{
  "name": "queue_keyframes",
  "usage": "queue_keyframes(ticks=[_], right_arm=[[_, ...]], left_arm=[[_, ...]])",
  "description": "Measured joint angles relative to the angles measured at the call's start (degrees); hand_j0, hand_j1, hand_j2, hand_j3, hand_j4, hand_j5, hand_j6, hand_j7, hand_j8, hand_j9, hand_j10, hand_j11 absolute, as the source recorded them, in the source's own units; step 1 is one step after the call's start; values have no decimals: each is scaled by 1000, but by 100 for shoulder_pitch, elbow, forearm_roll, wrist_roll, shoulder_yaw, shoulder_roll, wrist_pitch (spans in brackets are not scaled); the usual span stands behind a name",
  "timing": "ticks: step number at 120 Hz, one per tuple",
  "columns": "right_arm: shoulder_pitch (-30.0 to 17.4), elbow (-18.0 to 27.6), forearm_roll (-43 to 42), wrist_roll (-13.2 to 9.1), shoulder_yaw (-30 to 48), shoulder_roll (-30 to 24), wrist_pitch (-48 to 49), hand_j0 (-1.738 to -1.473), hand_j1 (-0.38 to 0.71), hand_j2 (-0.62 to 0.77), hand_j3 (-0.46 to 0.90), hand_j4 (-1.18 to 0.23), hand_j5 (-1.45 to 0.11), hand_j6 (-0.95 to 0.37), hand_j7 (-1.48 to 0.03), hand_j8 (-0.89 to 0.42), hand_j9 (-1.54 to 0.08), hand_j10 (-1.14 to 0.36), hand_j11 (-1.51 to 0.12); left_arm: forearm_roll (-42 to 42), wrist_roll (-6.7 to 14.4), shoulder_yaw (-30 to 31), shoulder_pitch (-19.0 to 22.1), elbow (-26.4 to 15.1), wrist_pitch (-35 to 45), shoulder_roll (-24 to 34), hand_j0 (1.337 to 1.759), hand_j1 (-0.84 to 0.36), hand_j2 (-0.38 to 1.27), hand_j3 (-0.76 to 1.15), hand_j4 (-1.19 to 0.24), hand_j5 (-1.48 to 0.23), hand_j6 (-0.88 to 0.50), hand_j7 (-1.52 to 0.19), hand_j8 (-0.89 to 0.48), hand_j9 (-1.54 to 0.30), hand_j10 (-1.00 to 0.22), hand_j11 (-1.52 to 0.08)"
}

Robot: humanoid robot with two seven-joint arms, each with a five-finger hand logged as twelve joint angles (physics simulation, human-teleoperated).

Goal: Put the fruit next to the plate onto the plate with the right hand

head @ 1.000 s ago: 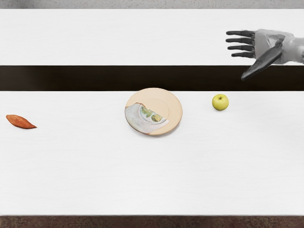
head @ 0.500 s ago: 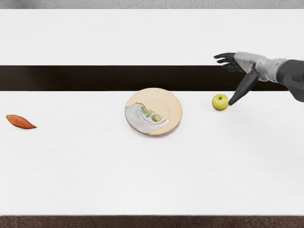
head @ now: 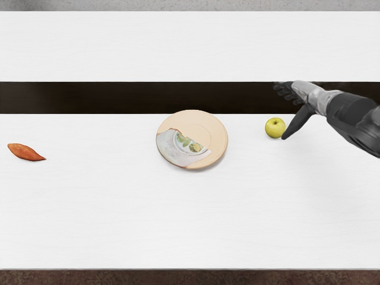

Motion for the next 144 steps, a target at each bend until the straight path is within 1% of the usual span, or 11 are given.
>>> queue_keyframes(ticks=[18,35,52,96,102,118,119,122,131,138,144], right_arm=[[-2,1,-81,-366,-11,156,-137,-1658,-127,-35,0,-190,-243,-192,-243,-191,-243,-190,-243],[-45,-8,-346,-504,-48,363,-519,-1658,-99,-39,0,-213,-273,-214,-272,-213,-273,-212,-273],[-84,-47,-528,-539,-177,557,-893,-1658,-76,-43,0,-233,-299,-234,-298,-233,-299,-232,-298],[-313,-176,-804,-551,-277,813,-1145,-1658,94,-71,0,-373,-483,-374,-482,-374,-482,-373,-482],[-332,-273,-837,-551,-292,899,-1156,-1658,102,-71,0,-388,-487,-385,-493,-411,-493,-389,-493],[-347,-457,-996,-553,-329,1040,-1160,-1658,100,-51,0,-458,-454,-426,-509,-437,-503,-433,-513],[-347,-465,-1002,-553,-334,1044,-1161,-1658,100,-50,0,-462,-453,-428,-510,-466,-503,-441,-514],[-346,-484,-1010,-554,-350,1055,-1160,-1658,105,-49,0,-473,-456,-436,-518,-446,-508,-439,-522],[-345,-524,-1017,-555,-382,1074,-1162,-1658,140,-52,0,-516,-487,-472,-559,-451,-544,-478,-564],[-350,-542,-989,-555,-403,1082,-1168,-1658,185,-59,0,-550,-535,-506,-606,-506,-588,-522,-611],[-355,-553,-974,-558,-415,1091,-1170,-1657,218,-41,0,-574,-575,-533,-643,-497,-625,-509,-652]], left_arm=[[0,0,0,0,0,0,0,1658,55,49,0,-245,-318,-245,-318,-245,-318,-245,-318],[0,0,0,0,-2,0,0,1658,55,49,0,-245,-318,-245,-318,-245,-318,-245,-318],[0,0,0,0,-2,0,0,1658,55,49,0,-245,-318,-245,-318,-245,-318,-245,-318],[0,0,0,0,-2,0,0,1658,55,49,0,-245,-318,-245,-318,-245,-318,-245,-318],[0,0,0,0,-1,0,0,1658,55,49,0,-245,-318,-245,-318,-245,-318,-245,-318],[1,-1,-2,0,-2,0,0,1658,55,49,0,-245,-318,-245,-318,-245,-318,-245,-318],[1,-1,-2,0,-1,0,0,1658,55,49,-1,-245,-318,-245,-318,-245,-318,-245,-318],[1,-1,-2,0,-1,0,0,1658,55,49,-1,-245,-318,-245,-318,-245,-318,-245,-318],[1,-1,-2,0,-2,0,0,1658,55,50,-1,-245,-318,-245,-318,-245,-318,-245,-318],[1,-1,-2,0,-2,0,0,1658,55,49,-1,-245,-318,-245,-318,-245,-318,-245,-318],[1,-1,-2,0,-2,0,0,1658,55,49,-1,-245,-318,-245,-318,-245,-318,-245,-318]])
